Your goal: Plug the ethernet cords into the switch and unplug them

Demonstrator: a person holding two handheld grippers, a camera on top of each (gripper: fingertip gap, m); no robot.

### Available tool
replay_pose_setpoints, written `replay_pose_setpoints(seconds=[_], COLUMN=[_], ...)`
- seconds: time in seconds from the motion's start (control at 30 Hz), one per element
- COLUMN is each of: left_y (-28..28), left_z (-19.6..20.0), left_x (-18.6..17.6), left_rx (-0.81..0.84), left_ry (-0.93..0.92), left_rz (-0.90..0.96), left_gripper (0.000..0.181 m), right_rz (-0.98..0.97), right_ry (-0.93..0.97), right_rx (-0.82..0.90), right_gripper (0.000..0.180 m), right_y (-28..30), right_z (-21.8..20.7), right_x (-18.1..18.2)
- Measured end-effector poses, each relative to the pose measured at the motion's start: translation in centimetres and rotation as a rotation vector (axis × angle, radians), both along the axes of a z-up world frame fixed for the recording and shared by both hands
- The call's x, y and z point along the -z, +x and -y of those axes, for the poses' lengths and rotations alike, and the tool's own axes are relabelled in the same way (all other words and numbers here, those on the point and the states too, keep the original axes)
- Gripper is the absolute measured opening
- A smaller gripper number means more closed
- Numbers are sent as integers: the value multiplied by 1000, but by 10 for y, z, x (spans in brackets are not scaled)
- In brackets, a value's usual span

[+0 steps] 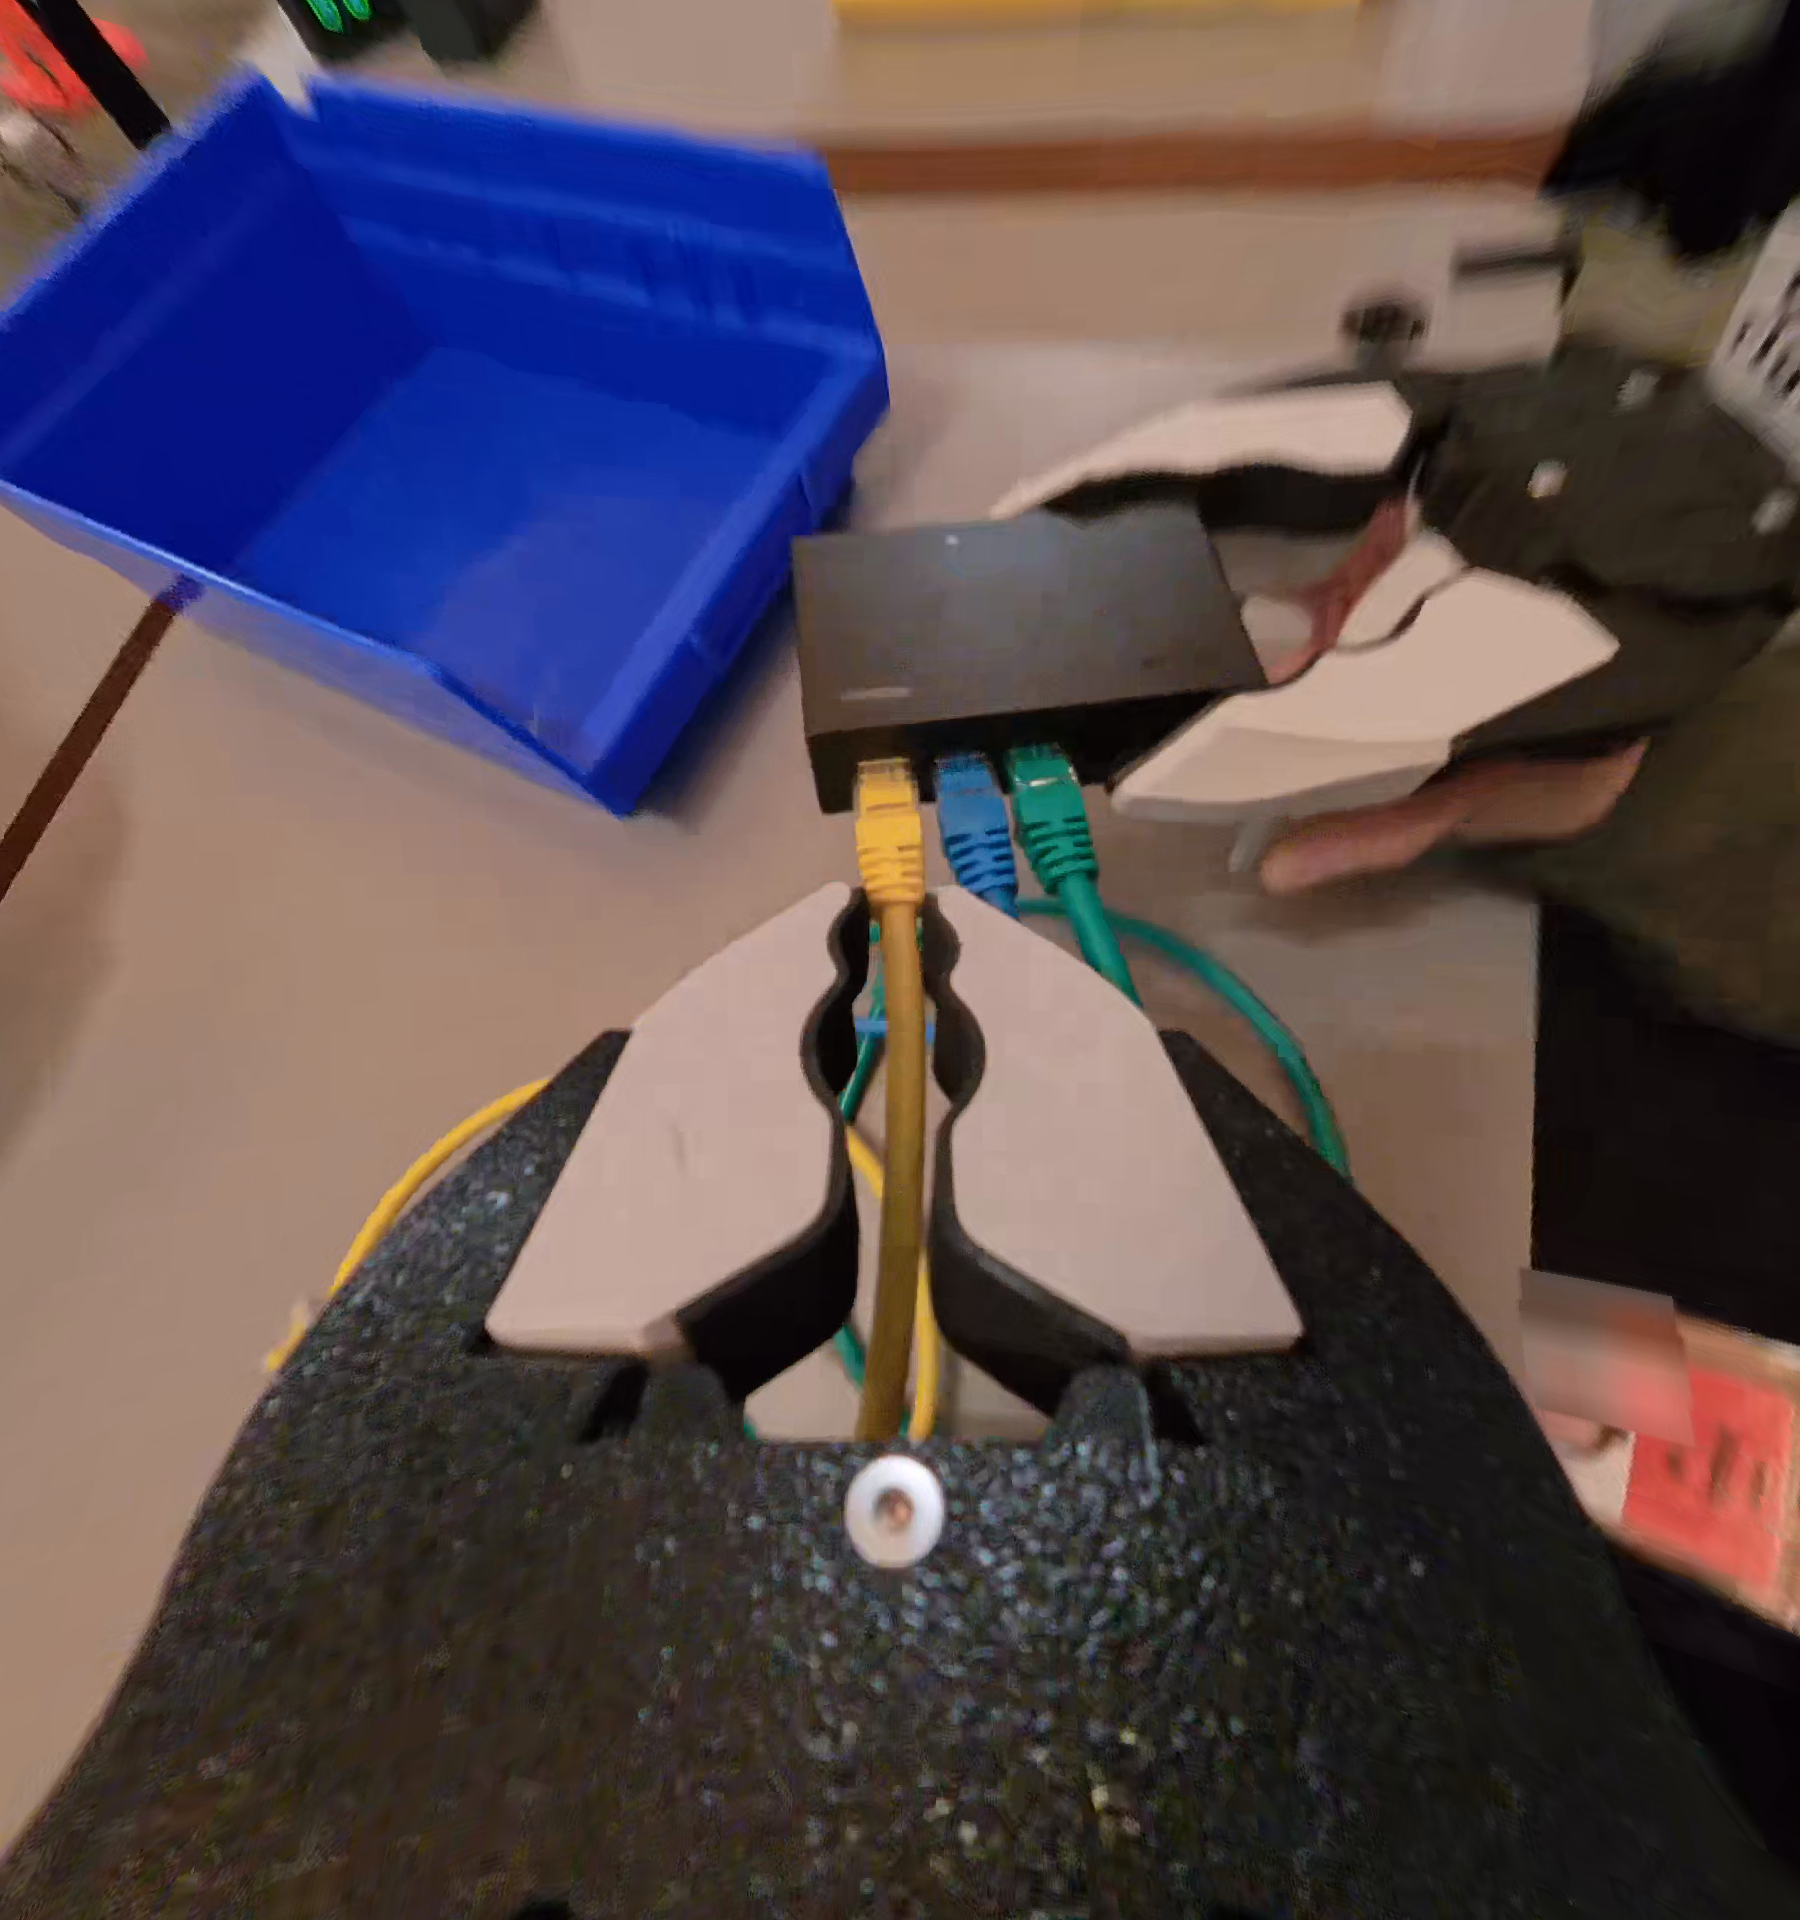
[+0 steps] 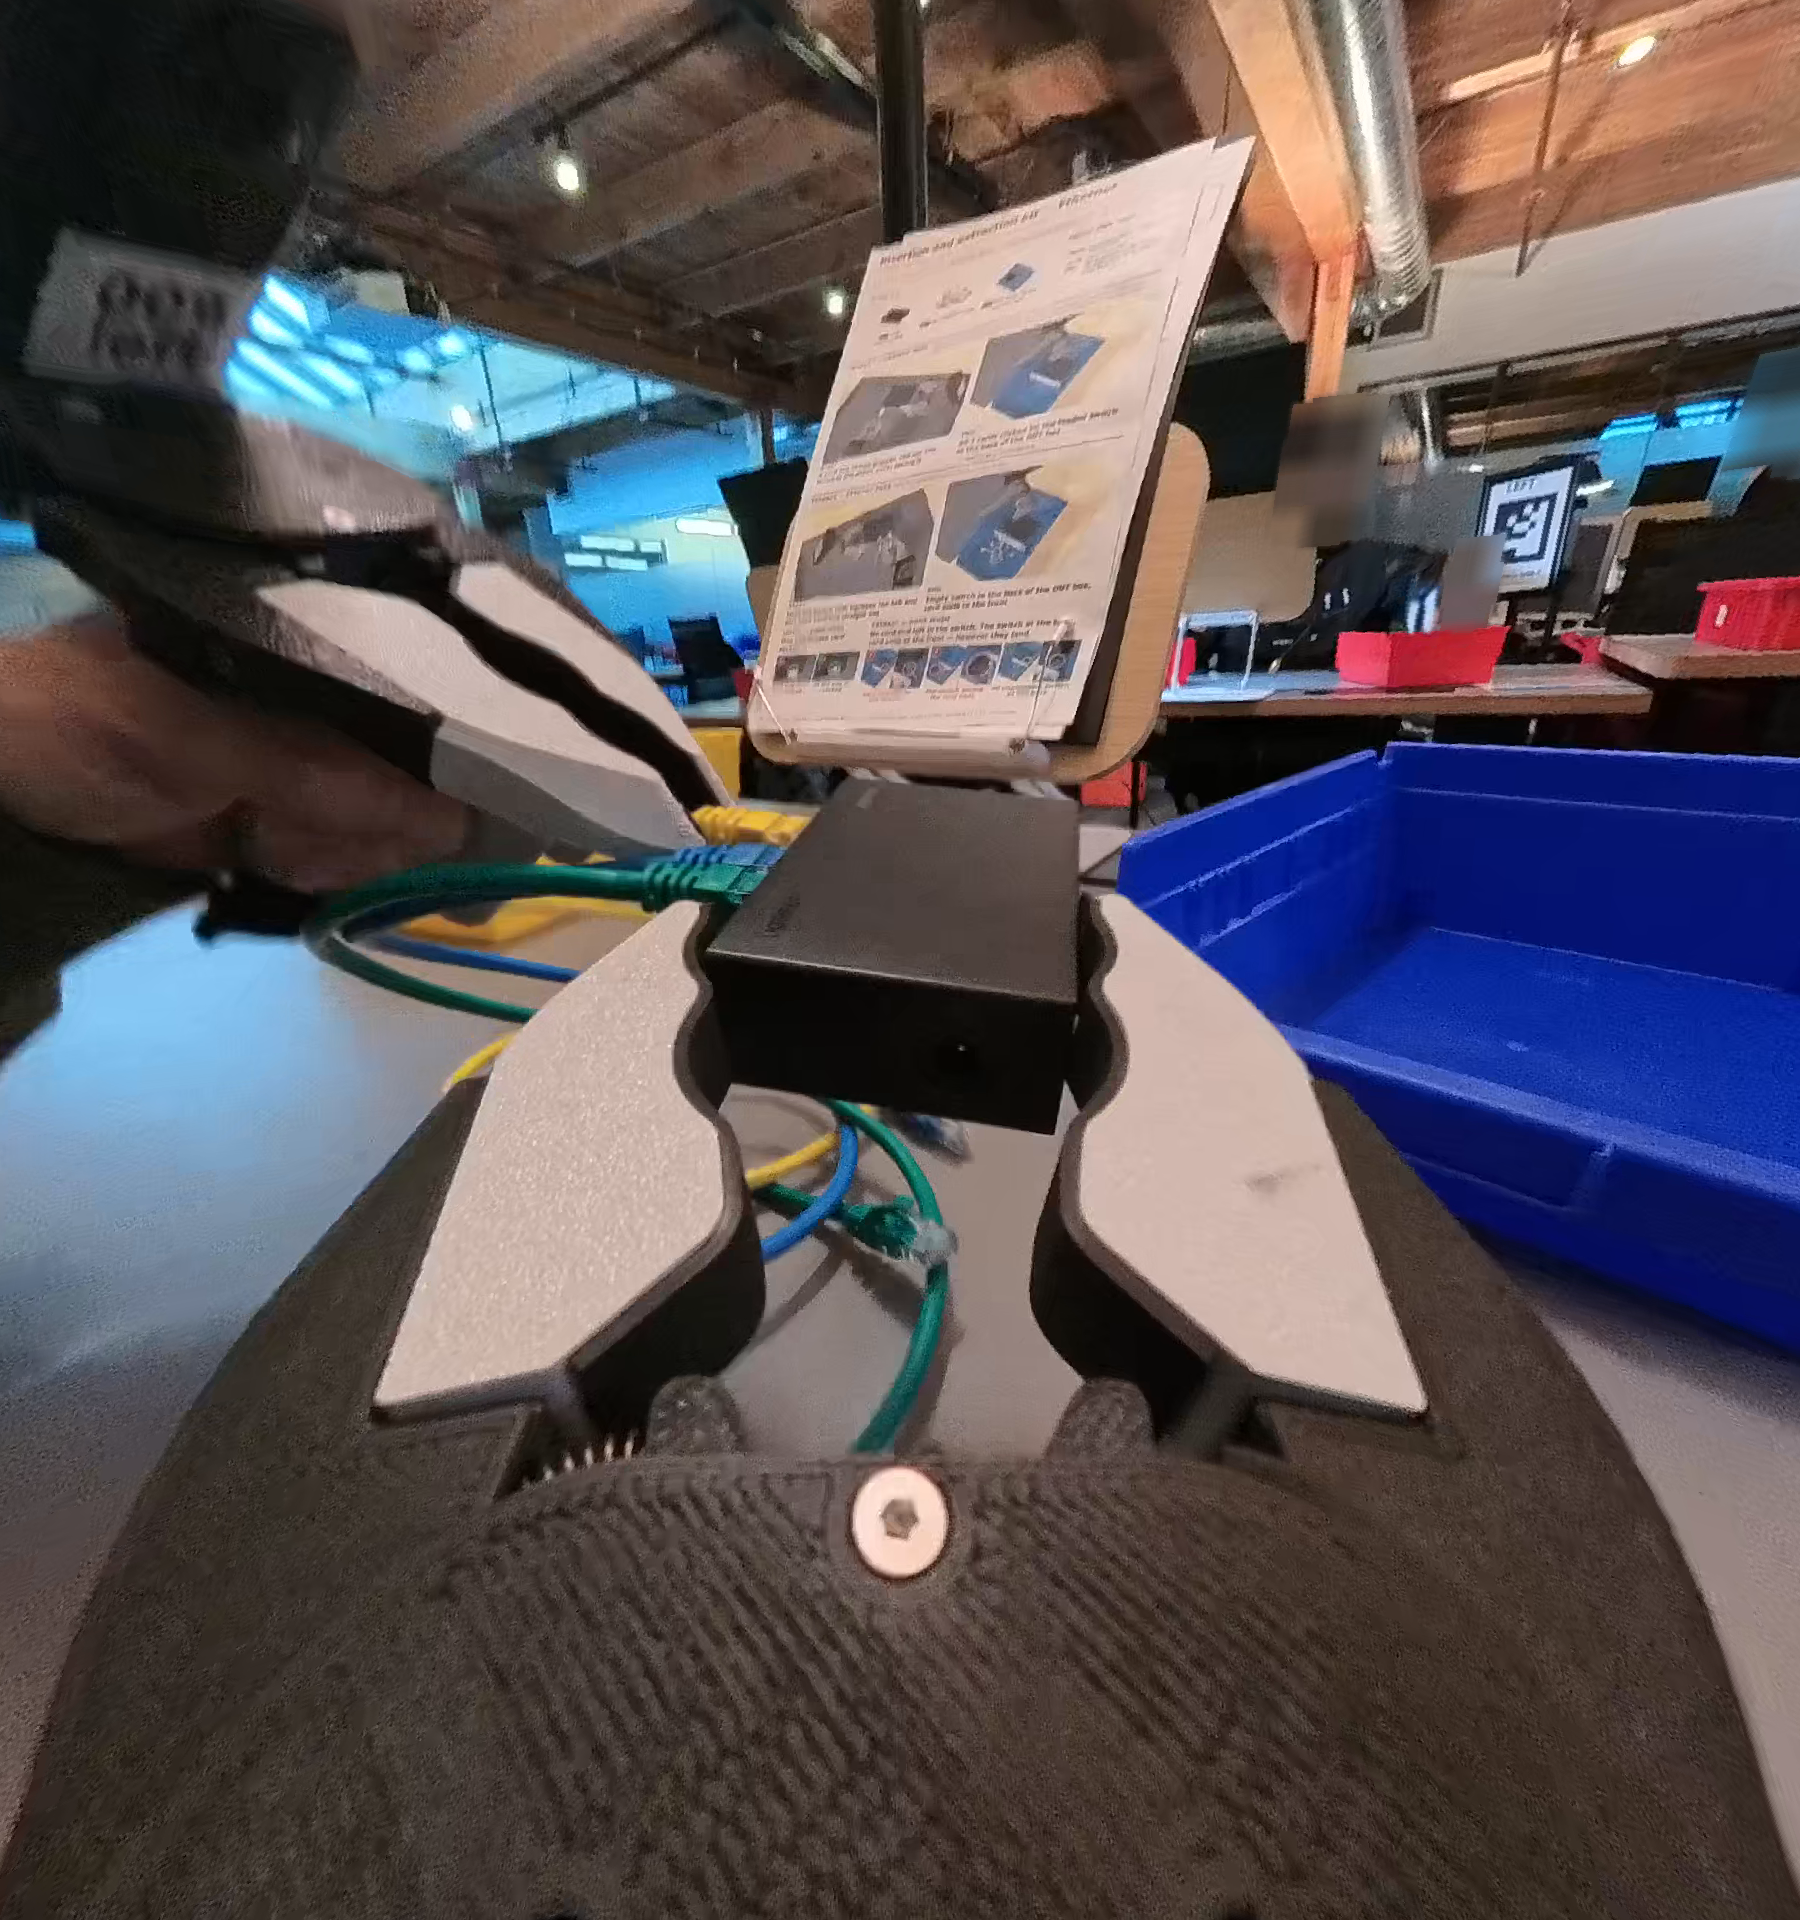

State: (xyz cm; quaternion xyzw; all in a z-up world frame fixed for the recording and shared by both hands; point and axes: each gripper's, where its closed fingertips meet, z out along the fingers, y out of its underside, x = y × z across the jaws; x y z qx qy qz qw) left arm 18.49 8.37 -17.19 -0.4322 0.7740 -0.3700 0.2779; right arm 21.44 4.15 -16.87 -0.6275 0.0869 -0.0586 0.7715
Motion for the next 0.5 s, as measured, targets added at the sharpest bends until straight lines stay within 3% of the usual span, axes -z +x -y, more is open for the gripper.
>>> replay_pose_setpoints(seconds=[0.03,0.2,0.5], left_y=[0,3,8], left_z=[0,2,2], left_x=[-3,-7,-14], left_rx=[-22,-74,-69], left_ry=[-62,-114,-169], left_rz=[30,148,172], left_gripper=[8,9,8], right_rz=[-23,-41,-73], right_ry=[20,38,76], right_rx=[-7,-4,7], right_gripper=[65,65,66], right_y=[0,2,4], right_z=[0,1,0], right_x=[-1,-2,-5])
